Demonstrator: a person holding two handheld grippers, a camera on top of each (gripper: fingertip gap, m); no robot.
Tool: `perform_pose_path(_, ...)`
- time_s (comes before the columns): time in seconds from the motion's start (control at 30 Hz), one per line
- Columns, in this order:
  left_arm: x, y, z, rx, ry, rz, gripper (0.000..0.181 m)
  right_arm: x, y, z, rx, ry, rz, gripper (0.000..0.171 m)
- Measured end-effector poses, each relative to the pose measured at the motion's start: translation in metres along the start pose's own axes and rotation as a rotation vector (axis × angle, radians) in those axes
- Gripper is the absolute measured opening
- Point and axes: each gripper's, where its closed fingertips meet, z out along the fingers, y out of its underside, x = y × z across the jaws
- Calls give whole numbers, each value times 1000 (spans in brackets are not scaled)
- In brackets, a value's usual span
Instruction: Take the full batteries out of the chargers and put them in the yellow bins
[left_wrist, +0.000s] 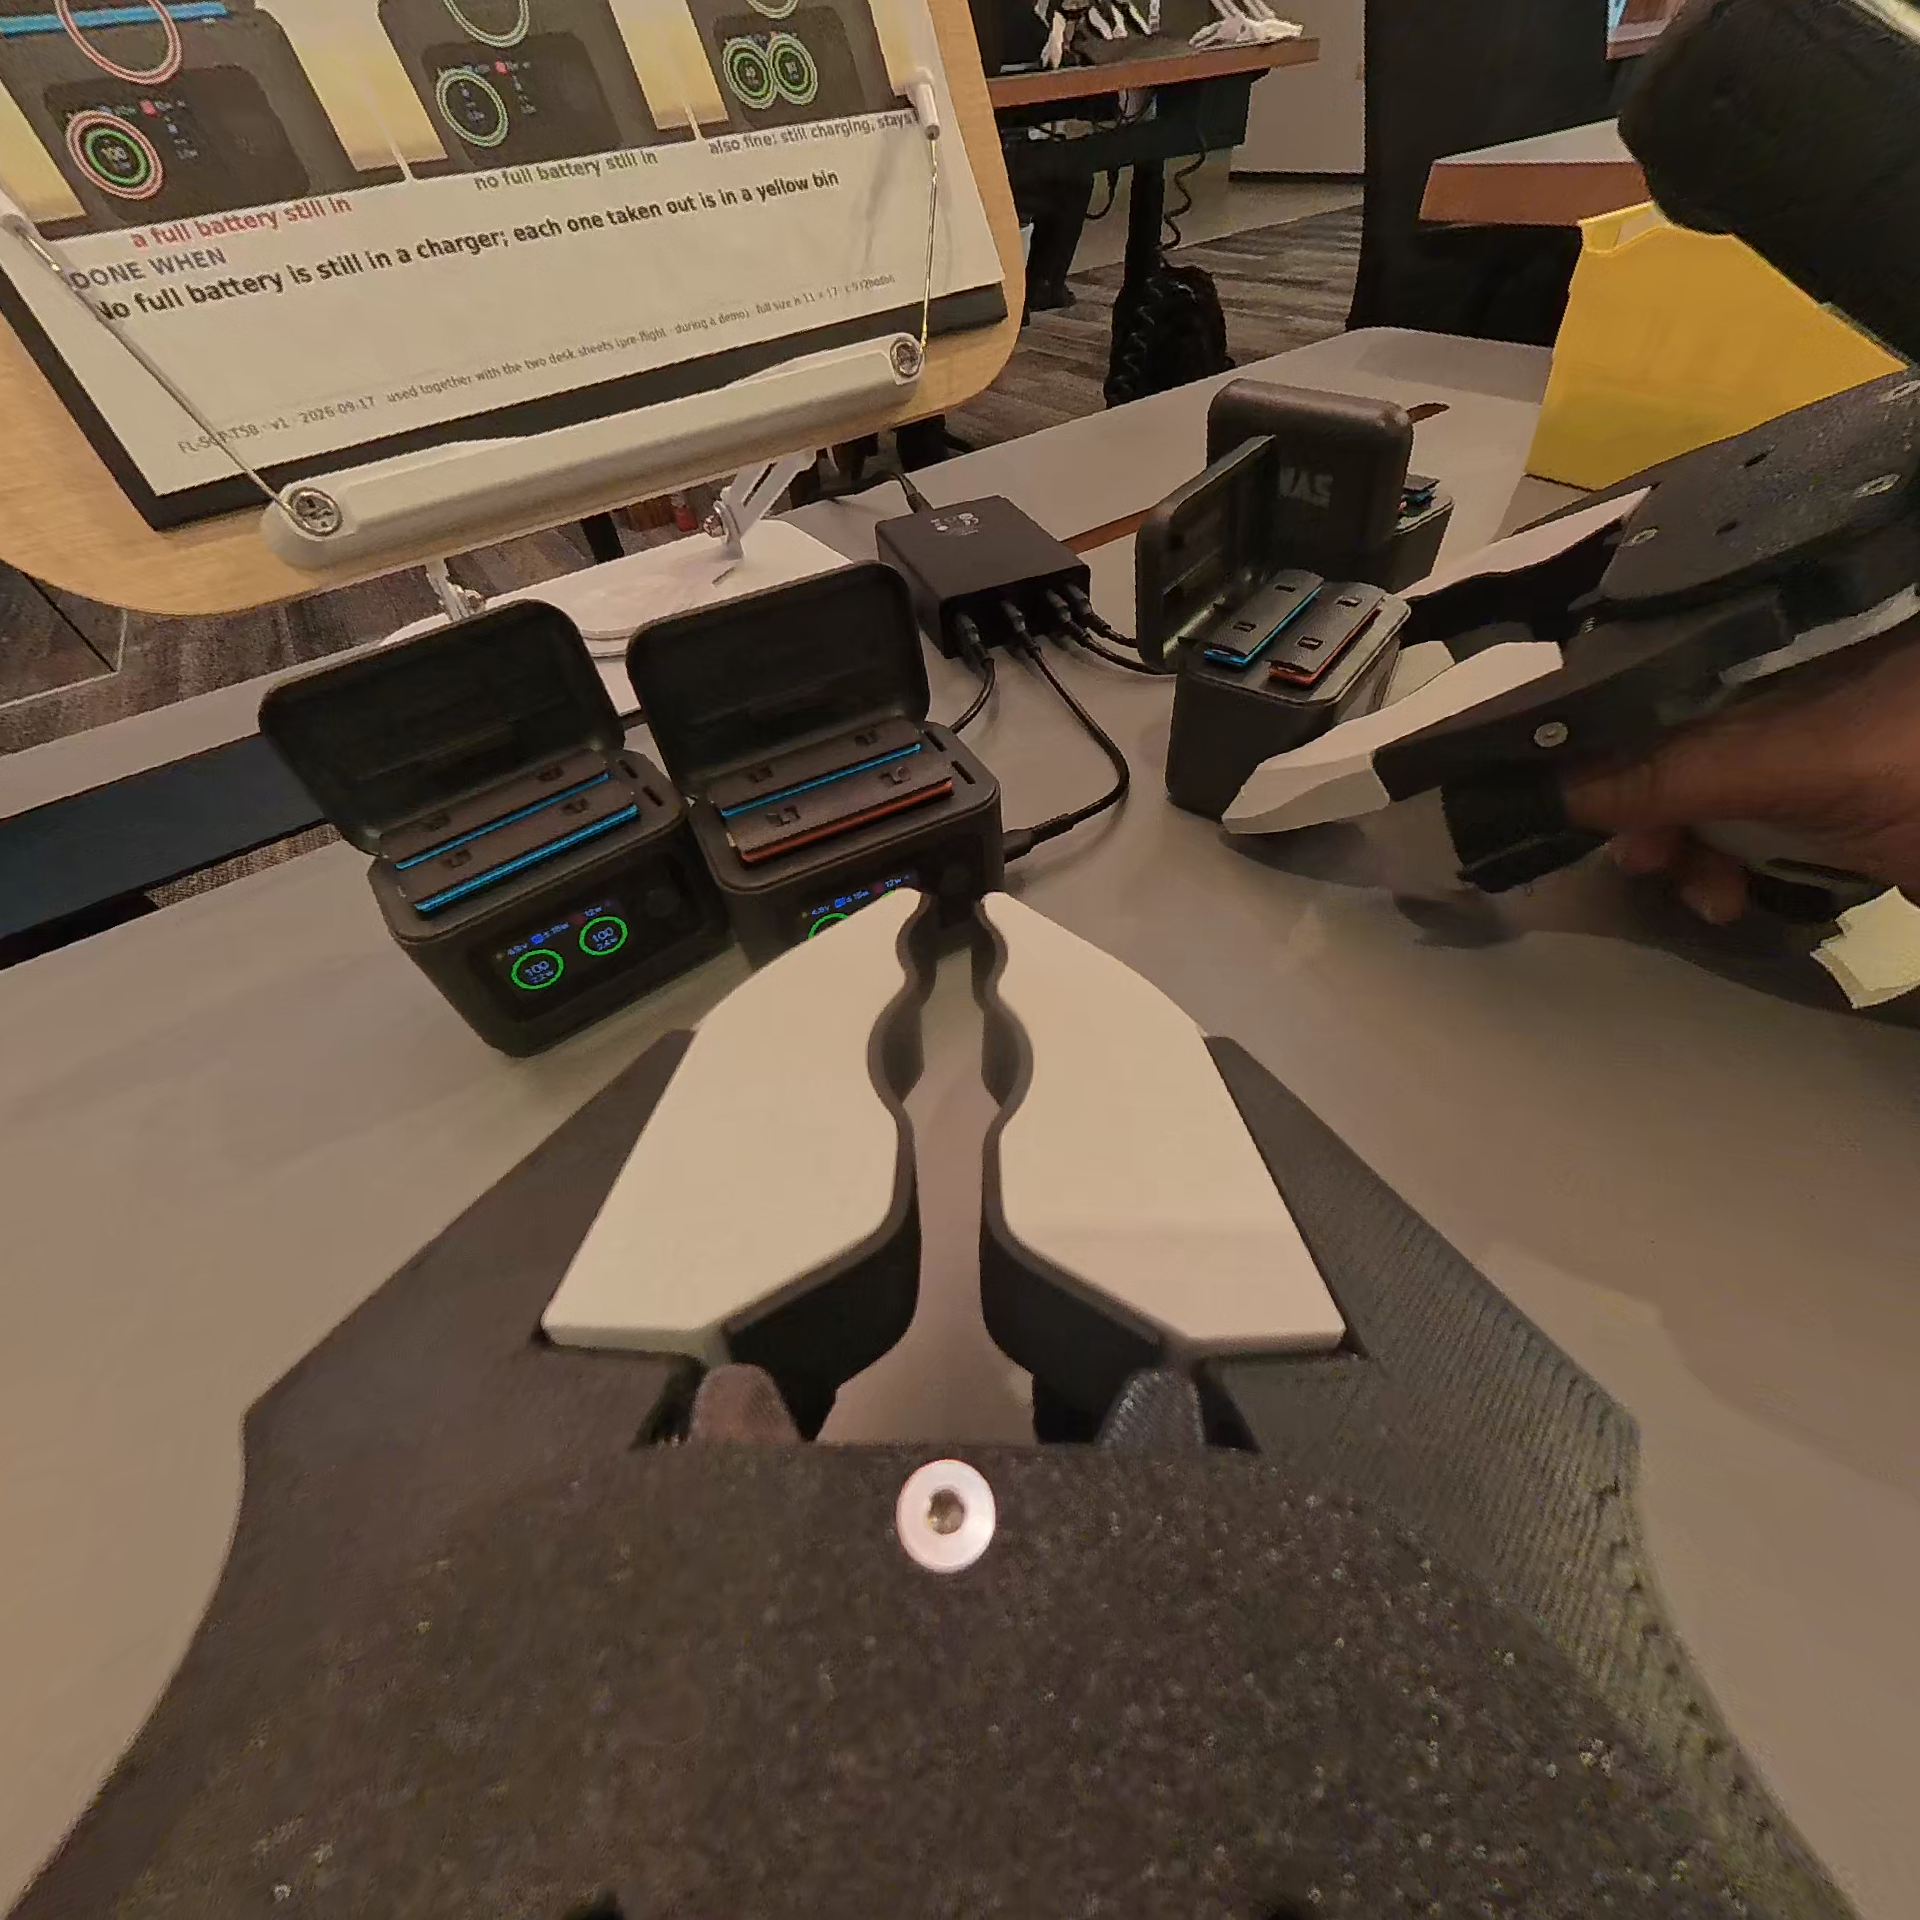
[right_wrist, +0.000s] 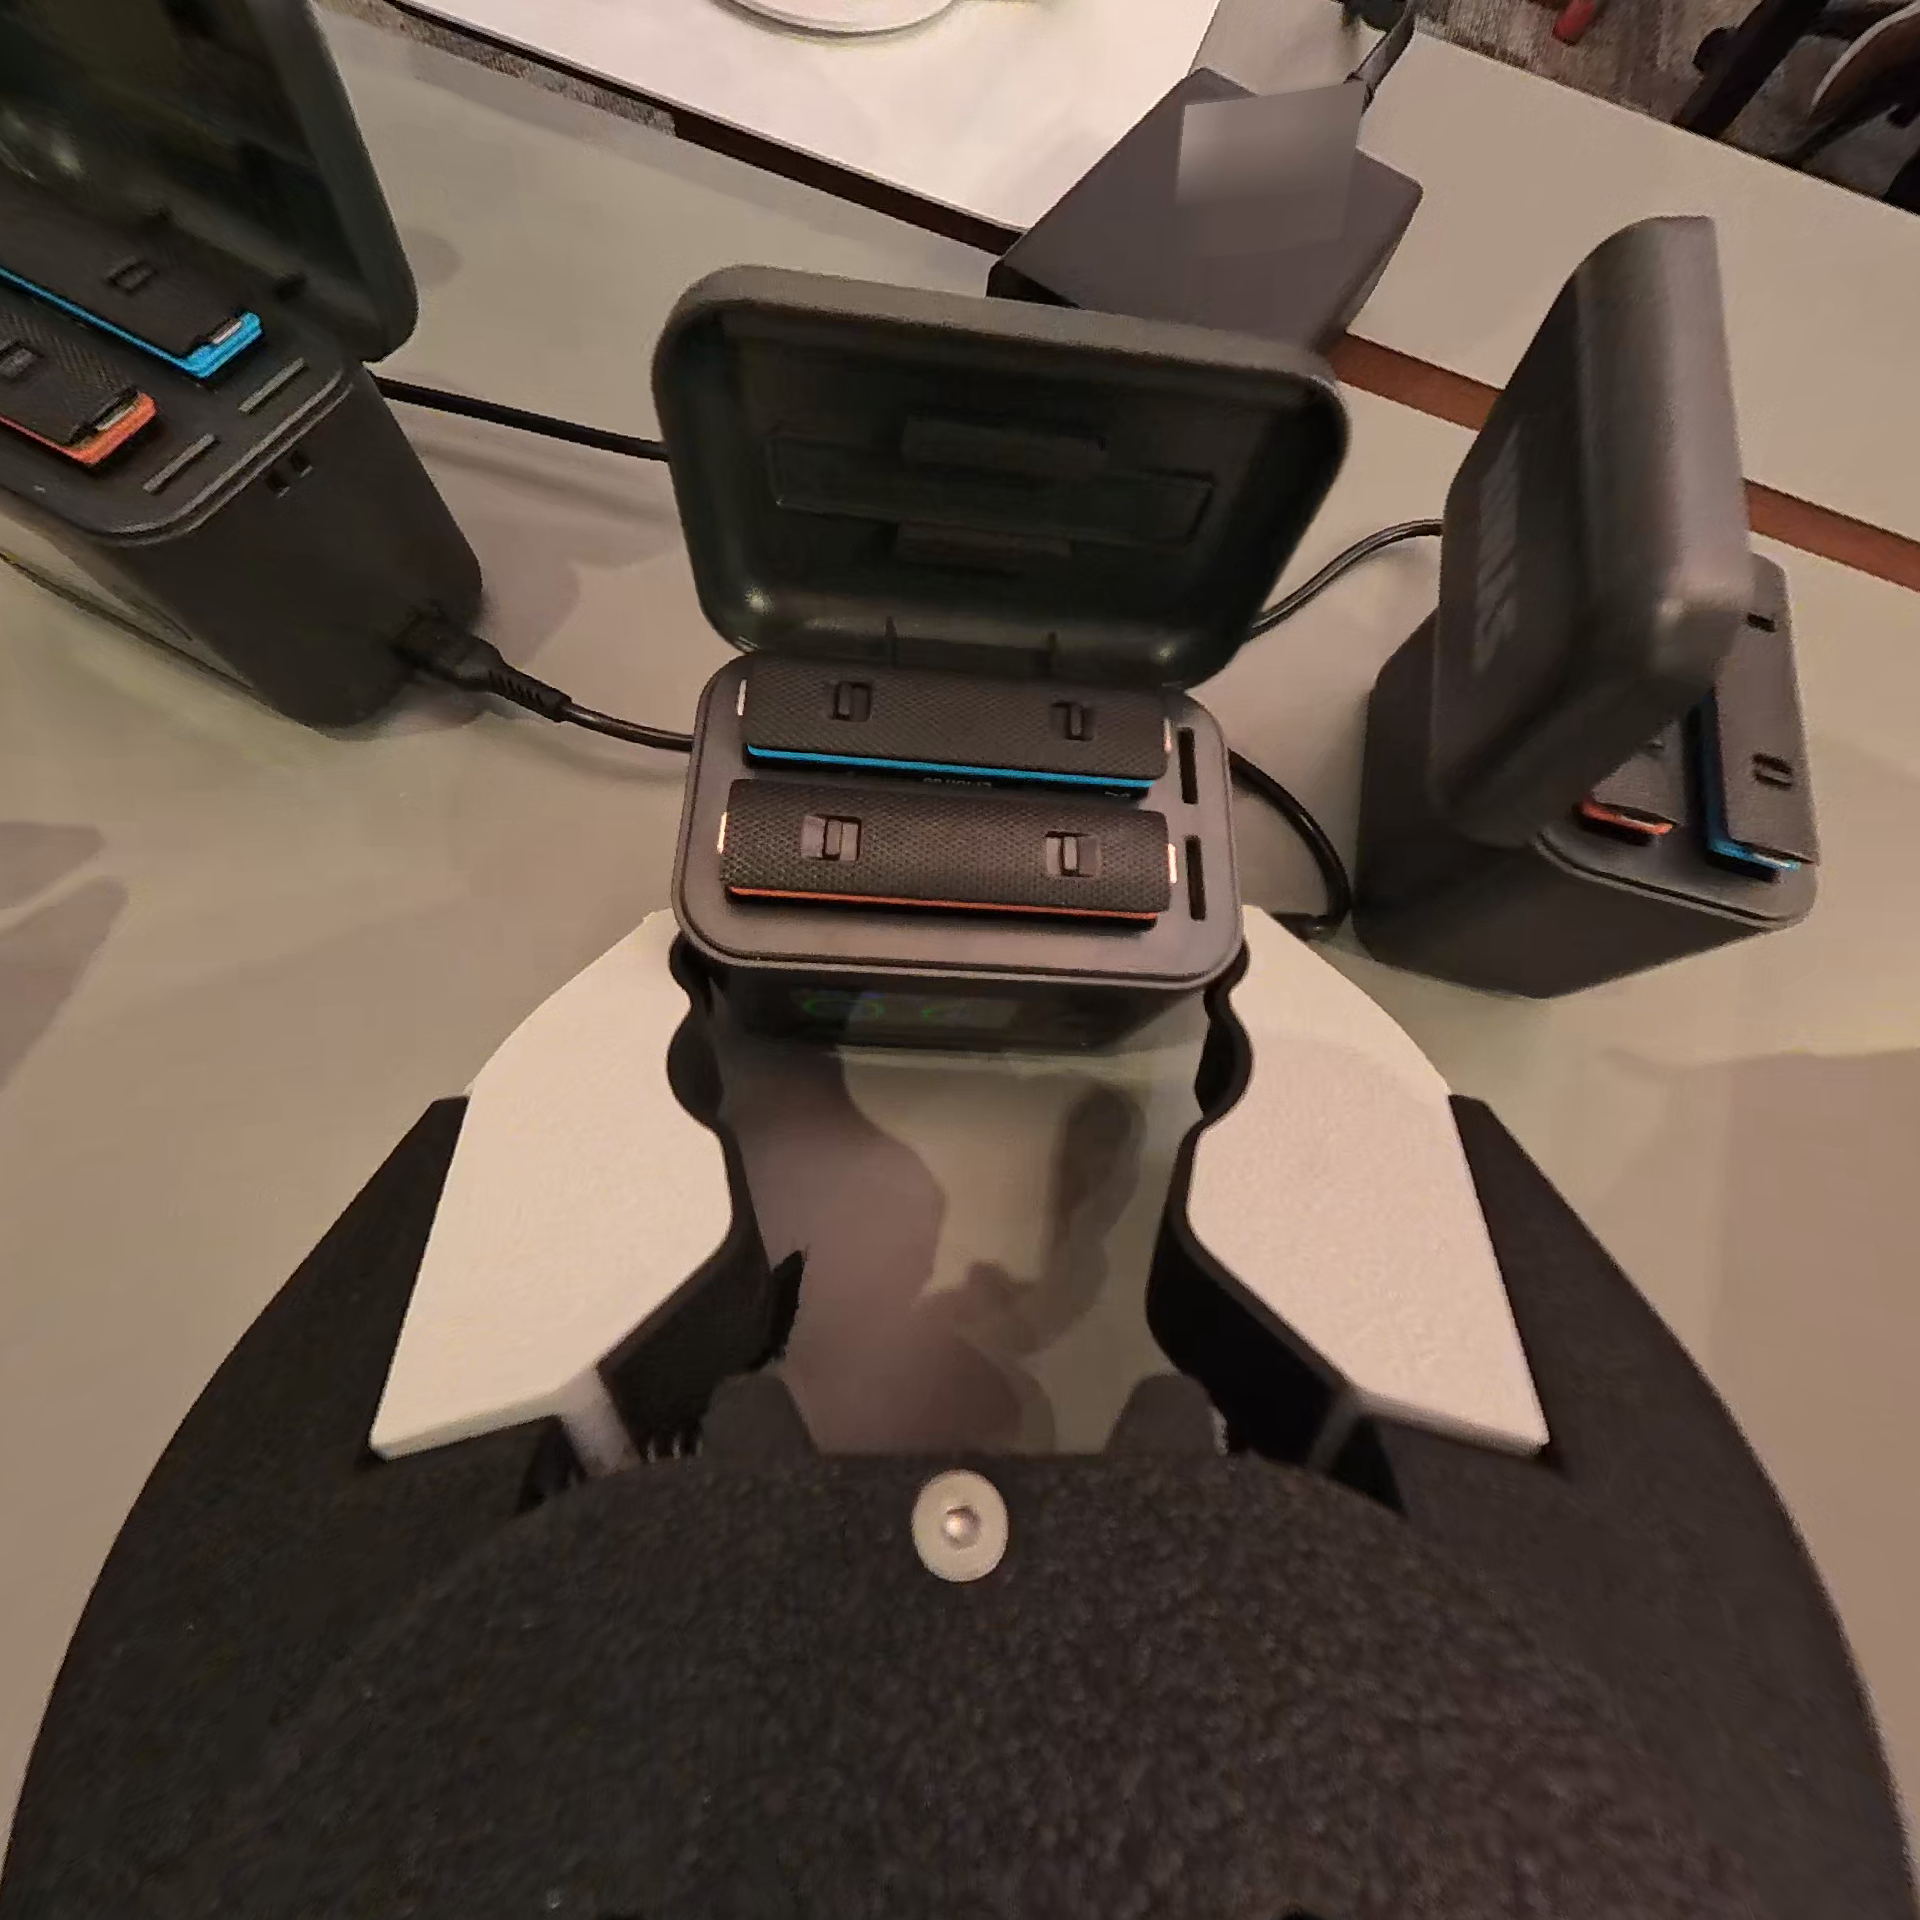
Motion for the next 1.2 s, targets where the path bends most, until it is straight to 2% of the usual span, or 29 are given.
perform_pose_path(0.13, -2, 1, 0, -6, -5, -7, 6, 1, -10, -15, 41, 20, -21, 95)
perform_pose_path(0.27, -4, 1, 0, -7, -9, -17, 6, -6, -38, -43, 176, 48, -87, 97)
perform_pose_path(0.47, -13, 5, 1, -28, -52, -22, 9, -33, -61, -67, 315, -14, -148, 95)
perform_pose_path(0.6, -28, 17, 10, -105, -86, -60, 41, -27, -71, -79, 341, -33, -138, 94)
perform_pose_path(0.83, -33, 51, 46, -379, -37, -98, 95, 14, -79, -103, 357, -37, -58, 92)
perform_pose_path(0.93, -29, 53, 60, -421, -56, -38, 95, 31, -68, -108, 338, -32, -38, 90)
perform_pose_path(1.03, -29, 51, 71, -425, -93, 4, 80, 46, -49, -105, 311, -14, -36, 89)
perform_pose_path(1.2, -21, 49, 81, -438, -108, 1, 79, 56, -37, -101, 309, -57, 34, 85)
